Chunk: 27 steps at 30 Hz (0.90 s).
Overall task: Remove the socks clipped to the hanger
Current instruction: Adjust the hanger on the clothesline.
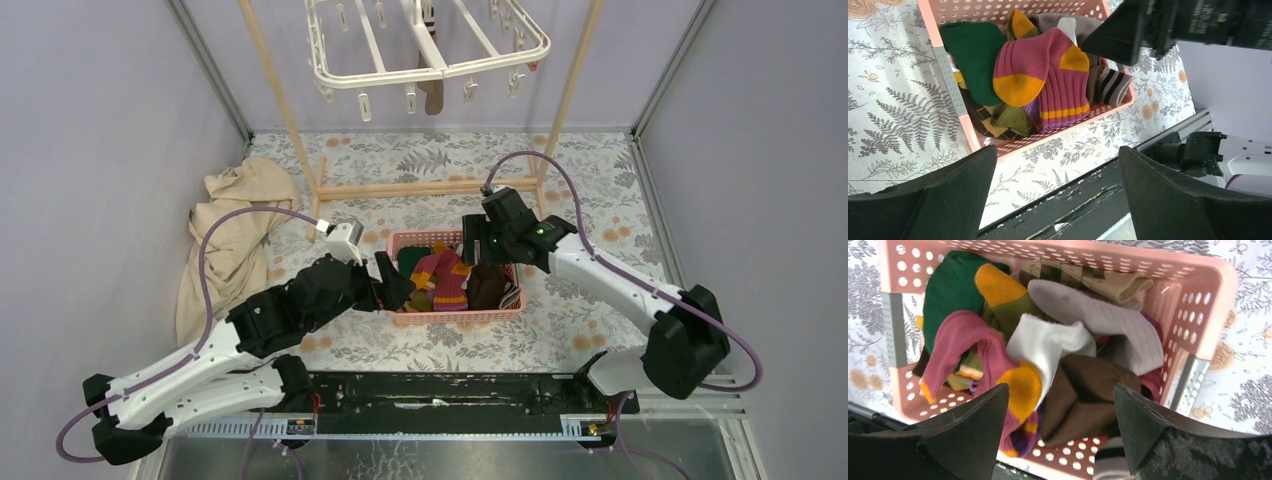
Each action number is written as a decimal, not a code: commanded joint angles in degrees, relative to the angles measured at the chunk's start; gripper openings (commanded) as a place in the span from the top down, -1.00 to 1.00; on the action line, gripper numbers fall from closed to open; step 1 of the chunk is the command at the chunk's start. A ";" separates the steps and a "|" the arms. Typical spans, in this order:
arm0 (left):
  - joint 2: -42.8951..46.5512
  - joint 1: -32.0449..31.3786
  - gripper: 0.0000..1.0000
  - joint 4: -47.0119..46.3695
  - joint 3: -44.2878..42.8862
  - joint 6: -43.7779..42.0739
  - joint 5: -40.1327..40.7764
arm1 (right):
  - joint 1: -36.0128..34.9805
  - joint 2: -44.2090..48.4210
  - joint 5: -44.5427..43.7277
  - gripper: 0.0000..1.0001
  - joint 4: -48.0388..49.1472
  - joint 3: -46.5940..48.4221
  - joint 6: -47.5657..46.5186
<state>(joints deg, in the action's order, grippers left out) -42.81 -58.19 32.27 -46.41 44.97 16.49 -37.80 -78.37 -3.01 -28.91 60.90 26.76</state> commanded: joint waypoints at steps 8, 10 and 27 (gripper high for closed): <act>-2.24 -0.26 -0.97 1.46 -0.52 1.76 -0.42 | -7.67 -14.66 -8.40 -0.61 11.88 -2.65 0.36; -2.66 -0.26 -0.97 1.55 -0.56 1.83 -0.47 | -8.80 -17.69 -8.25 -0.62 13.09 -3.14 1.08; -0.86 -0.25 -0.97 4.65 -0.73 -0.63 -0.44 | -10.05 5.66 -8.80 -0.83 10.33 -5.10 0.84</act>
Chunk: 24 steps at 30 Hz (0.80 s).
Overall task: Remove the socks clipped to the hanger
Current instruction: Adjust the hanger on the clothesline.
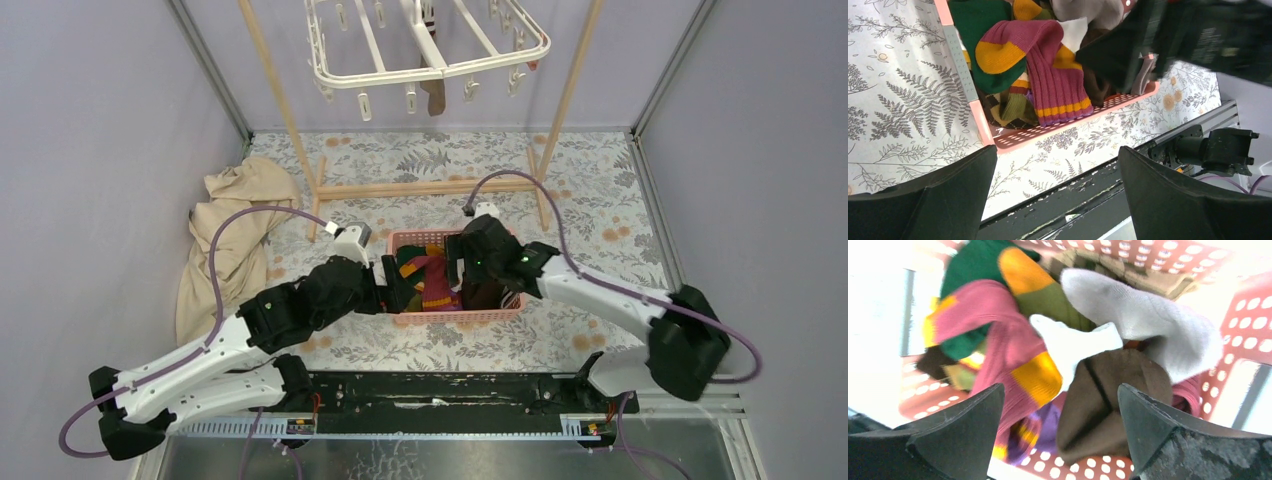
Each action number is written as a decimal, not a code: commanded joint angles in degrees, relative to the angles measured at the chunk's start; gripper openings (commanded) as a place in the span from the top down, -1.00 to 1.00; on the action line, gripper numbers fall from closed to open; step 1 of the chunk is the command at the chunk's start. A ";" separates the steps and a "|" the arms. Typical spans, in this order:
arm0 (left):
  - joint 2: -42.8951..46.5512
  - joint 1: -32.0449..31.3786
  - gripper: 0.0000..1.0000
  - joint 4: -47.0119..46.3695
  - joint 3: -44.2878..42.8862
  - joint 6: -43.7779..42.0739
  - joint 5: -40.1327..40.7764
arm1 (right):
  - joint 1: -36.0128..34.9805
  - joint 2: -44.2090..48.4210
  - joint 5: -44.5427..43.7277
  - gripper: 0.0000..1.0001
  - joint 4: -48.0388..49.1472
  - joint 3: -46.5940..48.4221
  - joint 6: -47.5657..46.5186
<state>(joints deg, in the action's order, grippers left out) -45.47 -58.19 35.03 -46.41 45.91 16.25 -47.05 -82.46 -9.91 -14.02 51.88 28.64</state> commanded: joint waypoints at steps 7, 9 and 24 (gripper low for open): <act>4.77 -0.26 -0.97 2.11 -0.40 -2.53 -1.73 | -0.77 23.62 -5.28 -0.86 -11.00 5.00 0.40; 5.24 -0.25 -0.97 2.26 0.09 -2.72 -2.70 | -0.83 26.20 -6.30 -0.86 -13.63 5.30 1.94; 10.44 -0.25 -0.97 5.78 0.86 -1.71 -4.76 | -0.83 37.38 -9.91 -0.81 -20.81 11.21 6.32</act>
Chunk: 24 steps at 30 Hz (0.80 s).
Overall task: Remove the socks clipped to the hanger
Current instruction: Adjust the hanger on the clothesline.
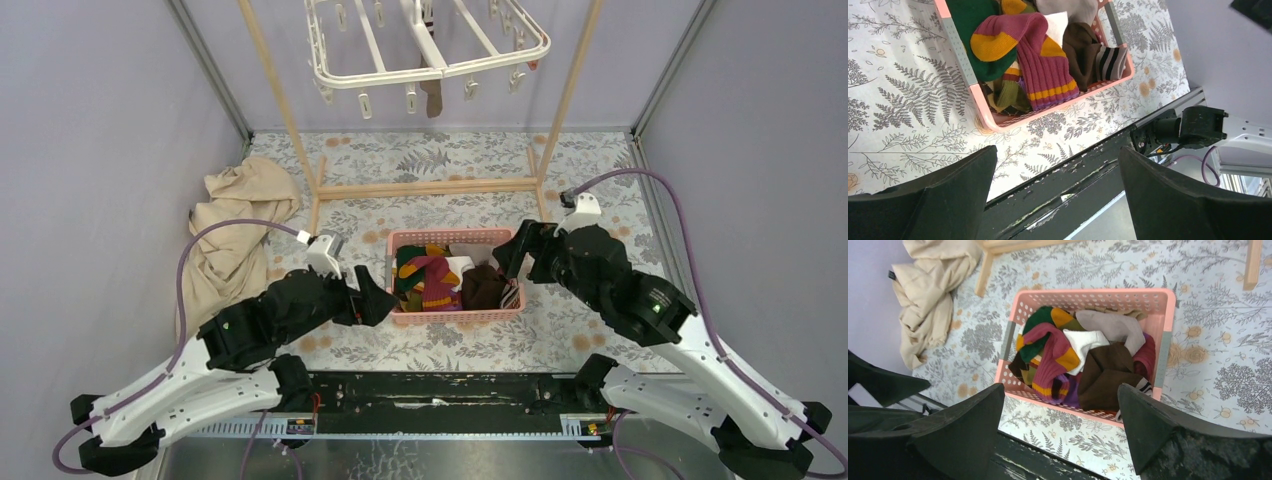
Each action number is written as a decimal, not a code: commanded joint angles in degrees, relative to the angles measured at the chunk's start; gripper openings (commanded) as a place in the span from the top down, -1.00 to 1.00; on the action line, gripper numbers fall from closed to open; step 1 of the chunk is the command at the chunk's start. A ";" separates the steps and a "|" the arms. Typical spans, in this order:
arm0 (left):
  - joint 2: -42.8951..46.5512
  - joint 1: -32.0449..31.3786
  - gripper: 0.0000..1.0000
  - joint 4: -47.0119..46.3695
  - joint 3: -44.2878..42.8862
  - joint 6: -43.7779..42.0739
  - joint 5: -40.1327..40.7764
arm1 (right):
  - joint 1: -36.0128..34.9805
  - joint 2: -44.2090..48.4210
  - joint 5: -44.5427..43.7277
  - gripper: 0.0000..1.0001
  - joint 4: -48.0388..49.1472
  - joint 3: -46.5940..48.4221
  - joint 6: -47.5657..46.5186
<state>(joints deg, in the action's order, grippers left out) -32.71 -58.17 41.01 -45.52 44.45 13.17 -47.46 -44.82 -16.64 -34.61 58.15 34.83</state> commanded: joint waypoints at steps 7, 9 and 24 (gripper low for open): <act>-9.21 -0.28 -0.98 -4.08 -0.99 -1.20 -1.63 | -0.35 -2.71 -7.68 -0.77 7.00 11.16 -7.30; -10.35 -0.28 -0.97 -5.32 -1.04 -1.06 -0.79 | -0.35 -3.07 -11.08 -0.72 11.35 12.12 -10.68; -18.20 -0.28 -0.97 -4.47 -6.57 -4.20 1.02 | 17.48 -23.26 4.61 -0.56 23.98 32.02 -19.05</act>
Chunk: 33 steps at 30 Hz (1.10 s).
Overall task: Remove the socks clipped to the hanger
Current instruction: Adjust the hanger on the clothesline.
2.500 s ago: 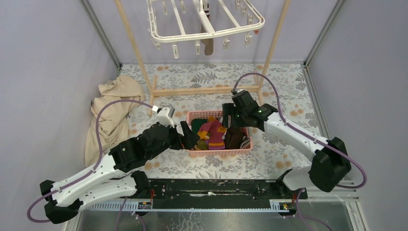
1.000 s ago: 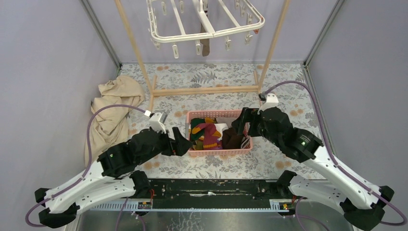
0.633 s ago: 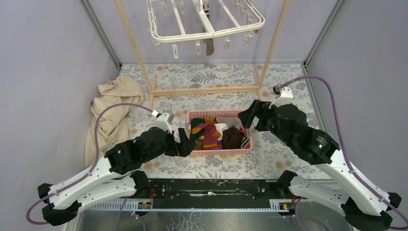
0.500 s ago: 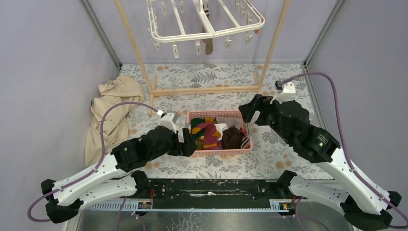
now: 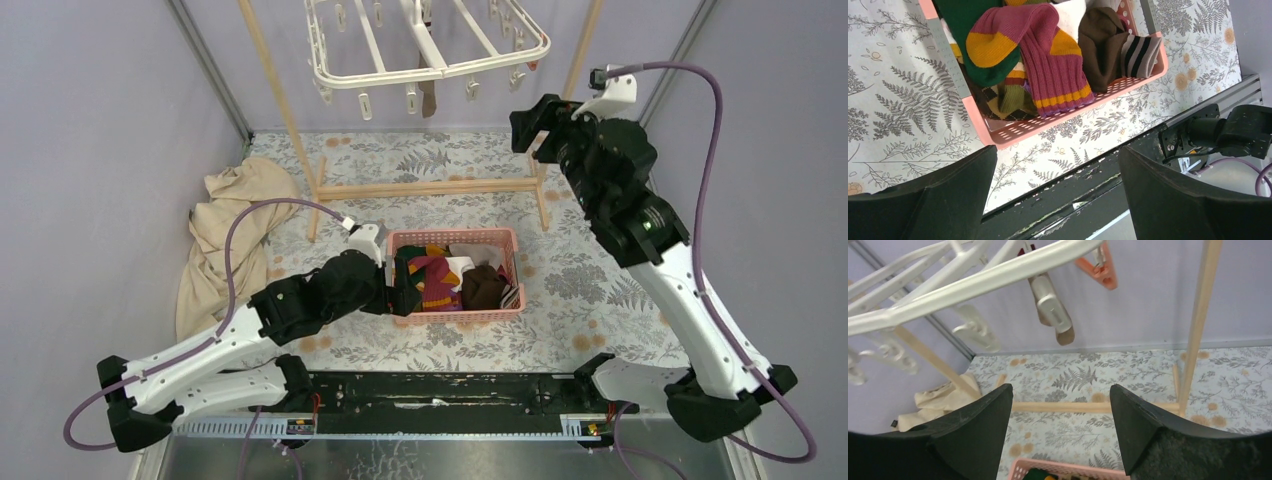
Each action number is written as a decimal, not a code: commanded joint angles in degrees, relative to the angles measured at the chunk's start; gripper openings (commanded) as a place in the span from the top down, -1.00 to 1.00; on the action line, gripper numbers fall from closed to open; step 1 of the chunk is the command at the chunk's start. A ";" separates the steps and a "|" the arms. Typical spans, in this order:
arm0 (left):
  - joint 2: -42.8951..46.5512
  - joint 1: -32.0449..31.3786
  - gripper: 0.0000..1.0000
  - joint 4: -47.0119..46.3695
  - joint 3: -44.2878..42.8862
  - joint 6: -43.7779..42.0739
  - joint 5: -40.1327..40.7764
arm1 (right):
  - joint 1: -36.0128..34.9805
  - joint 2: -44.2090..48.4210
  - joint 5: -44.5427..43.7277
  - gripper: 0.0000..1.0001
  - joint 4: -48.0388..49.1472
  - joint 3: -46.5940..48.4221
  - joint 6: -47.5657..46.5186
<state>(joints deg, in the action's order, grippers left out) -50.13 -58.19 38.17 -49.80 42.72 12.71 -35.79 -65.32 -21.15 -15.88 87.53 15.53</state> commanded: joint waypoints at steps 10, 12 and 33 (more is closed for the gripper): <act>-0.48 -0.17 -0.97 -1.61 -1.68 -3.04 2.12 | 10.20 -10.98 16.94 -0.36 13.52 6.95 -0.08; -0.09 -0.17 -0.98 -1.61 -1.43 -2.91 2.32 | 10.24 -11.58 15.42 -0.36 13.79 7.82 -0.24; 1.27 -0.17 -0.97 -0.60 -0.30 -1.85 2.96 | 10.34 -16.07 16.29 0.46 25.65 7.53 -1.66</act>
<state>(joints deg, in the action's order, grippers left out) -49.39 -58.17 38.26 -50.52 40.99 14.39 -25.76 -81.62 -5.87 4.21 93.14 14.70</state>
